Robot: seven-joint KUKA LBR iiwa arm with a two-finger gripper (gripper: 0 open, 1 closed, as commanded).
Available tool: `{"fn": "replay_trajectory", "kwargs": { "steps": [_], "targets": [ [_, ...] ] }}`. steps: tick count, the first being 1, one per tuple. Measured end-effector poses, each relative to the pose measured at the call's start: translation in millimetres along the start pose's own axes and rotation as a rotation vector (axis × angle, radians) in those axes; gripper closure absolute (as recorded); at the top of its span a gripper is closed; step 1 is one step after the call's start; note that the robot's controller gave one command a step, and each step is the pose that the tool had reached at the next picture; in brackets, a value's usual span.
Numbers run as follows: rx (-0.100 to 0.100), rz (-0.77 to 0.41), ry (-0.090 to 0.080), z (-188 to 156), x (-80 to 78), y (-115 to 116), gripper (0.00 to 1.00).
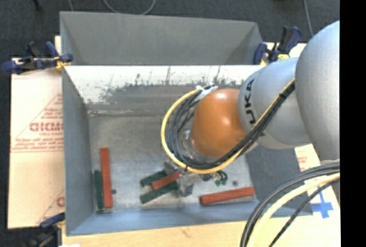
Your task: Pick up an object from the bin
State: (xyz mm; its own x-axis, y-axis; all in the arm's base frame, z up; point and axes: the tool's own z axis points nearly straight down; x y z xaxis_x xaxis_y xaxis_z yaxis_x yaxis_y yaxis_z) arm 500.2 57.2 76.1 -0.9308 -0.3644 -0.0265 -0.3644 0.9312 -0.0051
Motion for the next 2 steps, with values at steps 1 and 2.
{"fn": "replay_trajectory", "kwargs": {
  "steps": [1,2],
  "targets": [
    [-0.003,-0.039,0.016,-91,-6.0,12,1.0],
    [-0.001,-0.03,0.014,-165,-14.6,2,1.0]
  ]
}}
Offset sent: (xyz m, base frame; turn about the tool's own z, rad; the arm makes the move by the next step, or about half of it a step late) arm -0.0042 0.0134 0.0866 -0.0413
